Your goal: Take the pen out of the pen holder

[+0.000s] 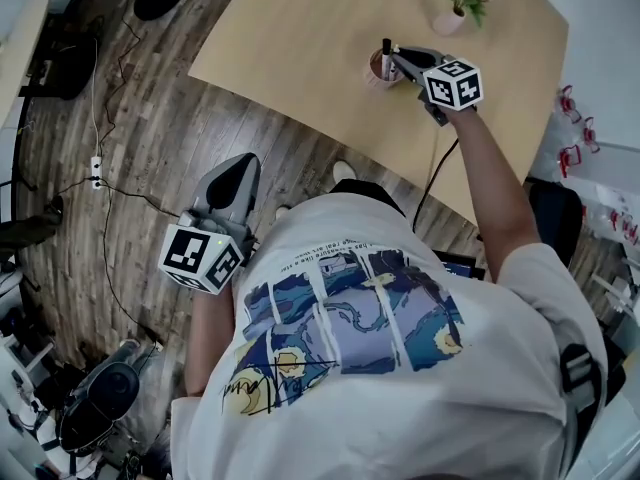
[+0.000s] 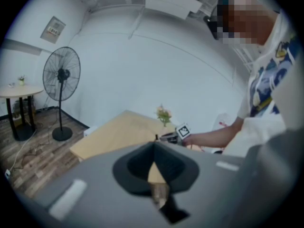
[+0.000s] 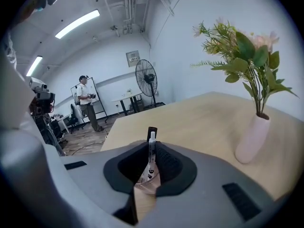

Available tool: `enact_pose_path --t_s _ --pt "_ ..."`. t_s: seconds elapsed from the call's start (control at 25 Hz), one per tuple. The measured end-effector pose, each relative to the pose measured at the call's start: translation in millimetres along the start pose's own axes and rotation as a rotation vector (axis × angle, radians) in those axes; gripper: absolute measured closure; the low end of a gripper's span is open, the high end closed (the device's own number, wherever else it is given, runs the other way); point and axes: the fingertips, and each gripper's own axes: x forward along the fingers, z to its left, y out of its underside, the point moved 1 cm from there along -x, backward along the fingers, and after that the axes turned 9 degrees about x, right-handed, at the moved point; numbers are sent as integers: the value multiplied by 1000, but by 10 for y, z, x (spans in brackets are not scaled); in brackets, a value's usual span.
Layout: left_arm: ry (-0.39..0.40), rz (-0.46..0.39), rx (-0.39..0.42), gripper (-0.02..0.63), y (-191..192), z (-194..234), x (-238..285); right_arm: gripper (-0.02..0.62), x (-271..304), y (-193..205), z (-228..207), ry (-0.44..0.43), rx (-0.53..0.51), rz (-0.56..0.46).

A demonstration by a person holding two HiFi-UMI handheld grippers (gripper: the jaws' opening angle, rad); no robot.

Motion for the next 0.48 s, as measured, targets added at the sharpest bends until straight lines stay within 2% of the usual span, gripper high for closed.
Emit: enact_pose_path --t_s 0.48 --pt "14 -18 0 598 5 -43 -55 558 -182 -199 156 7 -7 -75"
